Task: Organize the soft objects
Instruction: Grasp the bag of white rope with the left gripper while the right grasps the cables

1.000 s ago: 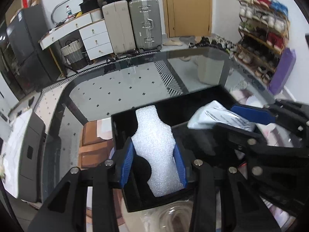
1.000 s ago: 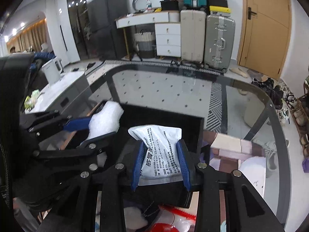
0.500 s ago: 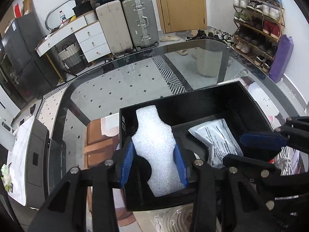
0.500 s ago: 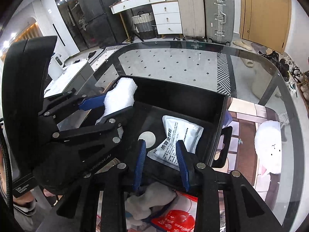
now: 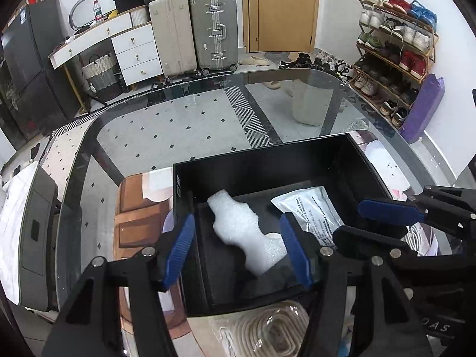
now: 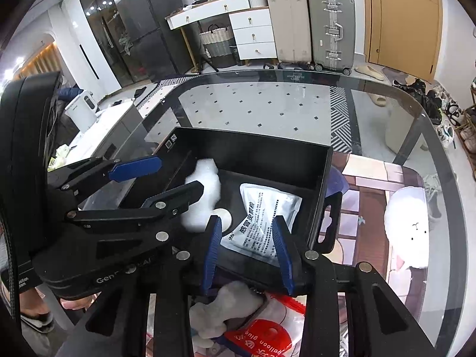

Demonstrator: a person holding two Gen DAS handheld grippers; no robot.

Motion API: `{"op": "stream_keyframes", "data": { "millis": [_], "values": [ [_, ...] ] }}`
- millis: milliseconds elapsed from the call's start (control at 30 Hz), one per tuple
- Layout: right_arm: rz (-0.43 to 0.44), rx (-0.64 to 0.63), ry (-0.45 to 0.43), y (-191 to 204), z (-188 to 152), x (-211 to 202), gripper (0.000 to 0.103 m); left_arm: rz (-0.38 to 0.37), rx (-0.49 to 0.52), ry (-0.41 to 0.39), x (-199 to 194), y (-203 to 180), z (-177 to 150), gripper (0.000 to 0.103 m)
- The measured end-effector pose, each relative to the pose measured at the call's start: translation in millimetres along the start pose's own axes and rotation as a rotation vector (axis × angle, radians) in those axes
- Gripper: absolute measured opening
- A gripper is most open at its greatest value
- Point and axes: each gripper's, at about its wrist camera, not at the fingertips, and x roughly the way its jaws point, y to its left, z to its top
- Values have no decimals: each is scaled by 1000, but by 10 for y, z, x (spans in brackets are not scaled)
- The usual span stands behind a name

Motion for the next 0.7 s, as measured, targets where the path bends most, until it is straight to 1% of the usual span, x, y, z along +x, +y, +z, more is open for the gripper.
{"op": "stream_keyframes", "data": {
  "millis": [33,100,167,200,233,300,367,533,633,700],
  "values": [
    [-3,-3,-8,2,0,-25,40,-2,-3,-4,-24,-2,-2,63],
    [-20,-9,-29,0,9,-98,49,-3,-12,-13,-74,9,0,64],
    [-13,-9,-52,1,23,-208,49,7,-24,-33,-175,21,2,72],
    [-4,-3,-69,-5,34,-284,49,25,-25,-48,-249,23,3,81],
    [0,0,-86,-7,45,-370,49,37,-23,-68,-326,22,4,84],
    [-4,-9,-112,19,50,-504,49,19,-15,-89,-456,34,-3,84],
    [-13,-22,-137,59,44,-666,49,-11,-29,-107,-621,64,-6,84],
    [-4,-26,-193,106,-11,-1022,49,6,-16,-163,-984,87,-45,87],
    [-13,-30,-226,143,-112,-1233,50,1,-10,-193,-1160,73,-100,88],
    [-17,-27,-239,151,-195,-1314,55,-4,-6,-201,-1236,64,-171,89]
  ]
}}
